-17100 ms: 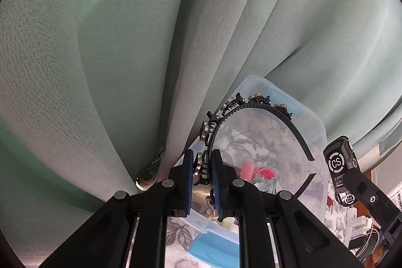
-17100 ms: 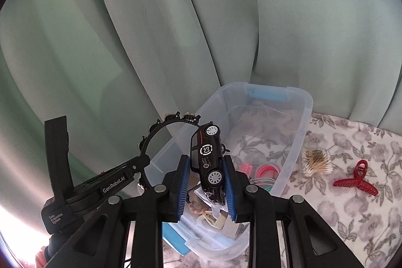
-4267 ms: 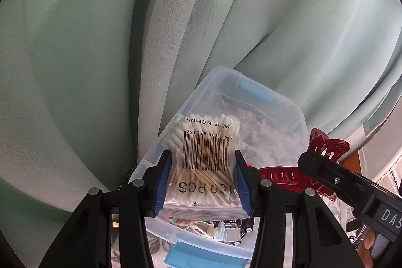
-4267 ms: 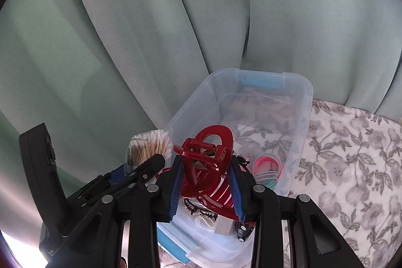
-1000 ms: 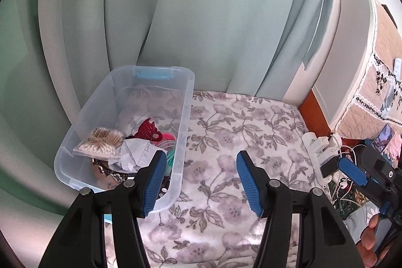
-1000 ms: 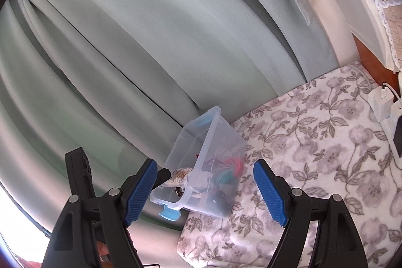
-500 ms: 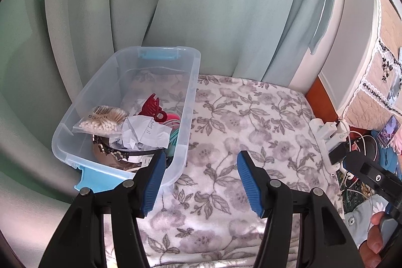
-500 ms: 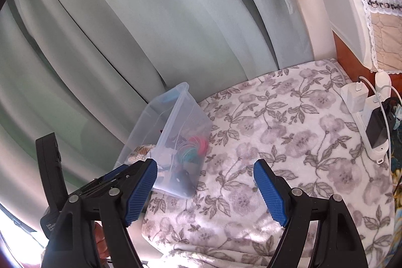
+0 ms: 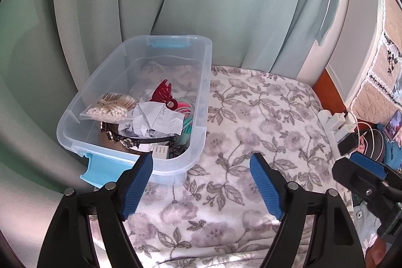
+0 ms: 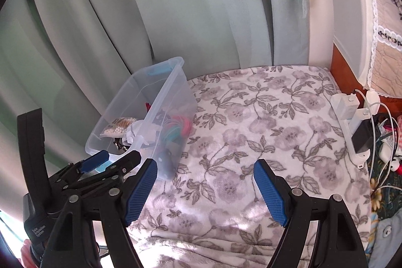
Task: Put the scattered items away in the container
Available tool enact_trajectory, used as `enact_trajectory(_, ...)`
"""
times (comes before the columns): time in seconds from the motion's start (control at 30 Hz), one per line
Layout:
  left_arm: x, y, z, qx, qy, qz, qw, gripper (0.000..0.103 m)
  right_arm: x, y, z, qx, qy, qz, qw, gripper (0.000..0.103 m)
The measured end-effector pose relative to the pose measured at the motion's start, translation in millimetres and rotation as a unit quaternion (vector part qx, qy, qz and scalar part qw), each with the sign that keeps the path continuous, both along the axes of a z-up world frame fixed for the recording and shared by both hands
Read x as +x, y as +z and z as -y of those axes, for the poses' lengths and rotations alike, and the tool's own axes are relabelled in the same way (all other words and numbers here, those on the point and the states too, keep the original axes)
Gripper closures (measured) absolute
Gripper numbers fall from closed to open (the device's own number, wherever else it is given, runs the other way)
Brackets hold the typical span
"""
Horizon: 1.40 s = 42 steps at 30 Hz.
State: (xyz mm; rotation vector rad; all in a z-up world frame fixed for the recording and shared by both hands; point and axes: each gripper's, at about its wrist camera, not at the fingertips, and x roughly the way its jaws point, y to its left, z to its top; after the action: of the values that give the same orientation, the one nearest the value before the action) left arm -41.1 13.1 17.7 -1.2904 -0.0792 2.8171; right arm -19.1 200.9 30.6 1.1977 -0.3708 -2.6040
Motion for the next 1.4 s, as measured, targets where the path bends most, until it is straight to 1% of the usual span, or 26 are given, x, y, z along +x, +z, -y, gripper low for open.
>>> enact_trajectory(0.07, 0.6, 1.2, 2.7, 0.010, -0.001, -0.001, 1.0000, 0.022, 0.1, -0.7, 5.4, 0.007, 0.006, 0.000, 1.000, 0.021)
enact_trajectory(0.17, 1.8, 1.6, 5.2, 0.013, -0.001, -0.004, 0.9999, 0.021, -0.2, -2.7, 10.8, 0.016, 0.010, 0.003, 1.000, 0.020)
enact_trajectory(0.3, 3.2, 0.7, 5.5, 0.012, -0.003, -0.003, 0.9999, 0.021, -0.3, -5.7, 15.1, 0.024, 0.015, 0.011, 1.000, 0.018)
enact_trajectory(0.43, 5.0, 1.7, 5.0, 0.008, -0.006, -0.005, 0.9999, 0.021, 2.0, -4.7, 19.3, 0.029, 0.026, 0.007, 0.999, 0.017)
enact_trajectory(0.67, 8.0, 2.3, 4.8, 0.006, -0.012, -0.009, 0.9999, 0.019, 3.9, 0.1, 20.4, 0.035, 0.023, 0.006, 0.999, 0.016)
enact_trajectory(0.8, 8.9, 3.2, 4.9, -0.002, -0.011, -0.013, 0.9999, 0.019, 4.4, 2.7, 19.2, 0.036, 0.023, 0.004, 0.999, 0.016)
enact_trajectory(1.13, 12.7, 7.6, 1.5, -0.020, -0.002, -0.016, 0.9997, 0.019, 9.9, -1.6, 17.5, 0.030, 0.031, 0.001, 0.999, 0.016)
enact_trajectory(1.4, 14.1, 9.6, -3.8, -0.028, -0.002, -0.013, 0.9995, 0.019, 14.3, -3.1, 11.2, 0.024, 0.034, -0.003, 0.999, 0.016)
